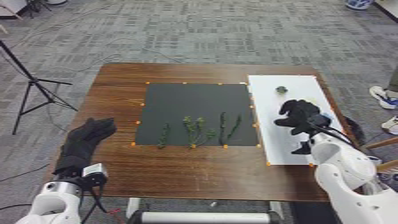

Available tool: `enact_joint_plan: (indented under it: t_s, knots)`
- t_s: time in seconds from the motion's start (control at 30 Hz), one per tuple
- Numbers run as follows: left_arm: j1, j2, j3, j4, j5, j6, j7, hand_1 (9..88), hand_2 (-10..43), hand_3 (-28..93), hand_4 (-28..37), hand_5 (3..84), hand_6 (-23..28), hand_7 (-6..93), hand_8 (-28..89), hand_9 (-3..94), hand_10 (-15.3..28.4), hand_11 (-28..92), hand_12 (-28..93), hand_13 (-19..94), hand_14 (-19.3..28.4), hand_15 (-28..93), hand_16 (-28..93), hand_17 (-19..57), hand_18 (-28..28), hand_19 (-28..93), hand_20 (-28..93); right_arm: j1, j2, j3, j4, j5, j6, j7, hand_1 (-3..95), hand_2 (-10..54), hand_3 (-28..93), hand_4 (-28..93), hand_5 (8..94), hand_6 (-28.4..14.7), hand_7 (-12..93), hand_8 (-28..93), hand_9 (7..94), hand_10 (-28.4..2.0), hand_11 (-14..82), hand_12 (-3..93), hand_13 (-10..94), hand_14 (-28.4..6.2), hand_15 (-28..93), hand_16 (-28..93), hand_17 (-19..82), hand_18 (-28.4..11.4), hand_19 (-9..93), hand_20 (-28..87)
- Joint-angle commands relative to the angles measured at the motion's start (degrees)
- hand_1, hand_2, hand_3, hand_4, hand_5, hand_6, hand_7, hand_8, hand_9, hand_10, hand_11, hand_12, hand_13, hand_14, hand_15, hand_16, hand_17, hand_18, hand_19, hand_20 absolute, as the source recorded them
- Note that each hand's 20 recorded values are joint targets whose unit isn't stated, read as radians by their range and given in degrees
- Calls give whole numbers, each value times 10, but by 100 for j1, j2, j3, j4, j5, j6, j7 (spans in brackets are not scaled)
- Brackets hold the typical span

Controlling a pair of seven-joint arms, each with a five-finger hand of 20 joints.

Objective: Arrange flowers

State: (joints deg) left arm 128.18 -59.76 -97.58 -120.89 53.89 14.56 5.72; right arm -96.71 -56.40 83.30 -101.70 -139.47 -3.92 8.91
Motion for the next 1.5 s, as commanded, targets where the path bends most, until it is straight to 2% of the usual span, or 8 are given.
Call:
enact_joint_plan:
  t_s: [0.03,0.73,0.83,0.97,1.17,1.27,1.37,1.5]
  knots:
    - [65,-41,1,-33,-10,-44,-23,221,115,678,-283,520,41,165,-64,486,143,218,134,367,177,210,-7,39,88,62,131,278,104,-118,230,-293,106,-124,371,-95,700,-188,534,-22,340,-95,609,-137,162,193,773,-92,597,308,446,-218,911,512]
    - [75,-47,-19,-30,-5,-58,-34,222,115,678,-283,520,41,165,-64,488,143,219,135,367,177,209,-7,39,89,63,130,465,110,-436,692,-694,390,225,427,-95,709,-202,535,-25,349,-100,610,-132,168,190,784,-75,613,300,462,-207,929,498]
    - [78,-53,-34,-34,-2,-49,-36,222,115,679,-283,521,41,164,-63,488,144,219,134,367,177,210,-6,39,89,63,131,490,143,-528,774,-602,716,303,510,-95,649,-216,556,-14,370,91,646,-128,194,192,804,-66,626,305,484,-199,931,521]
    - [114,-48,-69,-48,-10,-32,-29,222,115,679,-283,520,41,163,-63,488,144,219,135,367,176,209,-7,39,89,63,130,524,245,-633,786,-478,1265,229,598,-95,614,-217,638,-2,369,129,779,-113,98,381,840,-50,624,305,519,-190,932,535]
    - [268,48,-315,-48,23,-14,-30,222,116,677,-283,520,41,163,-63,486,143,218,134,367,176,209,-7,39,89,64,131,704,481,-856,441,-191,1524,124,640,-95,598,-206,713,-3,310,144,851,-83,116,433,881,-31,608,320,557,-178,932,558]
    - [377,110,-535,10,77,104,9,221,116,677,-283,520,41,165,-63,486,143,219,134,368,176,209,-6,39,89,63,131,822,558,-1010,145,12,1629,38,642,-95,598,-207,725,-3,301,141,860,-86,116,429,889,-25,608,322,568,-173,932,566]
    - [430,127,-691,73,2,322,137,221,116,677,-283,521,40,167,-63,487,143,219,134,369,176,209,-7,40,89,63,130,1091,548,-1284,-100,455,1739,-67,642,-95,600,-206,731,-3,295,139,871,-86,113,422,896,-20,608,324,576,-170,932,574]
    - [372,152,-770,156,-46,511,266,217,123,674,-283,522,39,168,-65,490,144,219,133,372,177,209,-7,41,90,65,131,1453,424,-1705,-386,819,1732,-265,641,-95,601,-204,739,-1,290,140,881,-85,109,420,903,-16,610,328,587,-163,932,587]
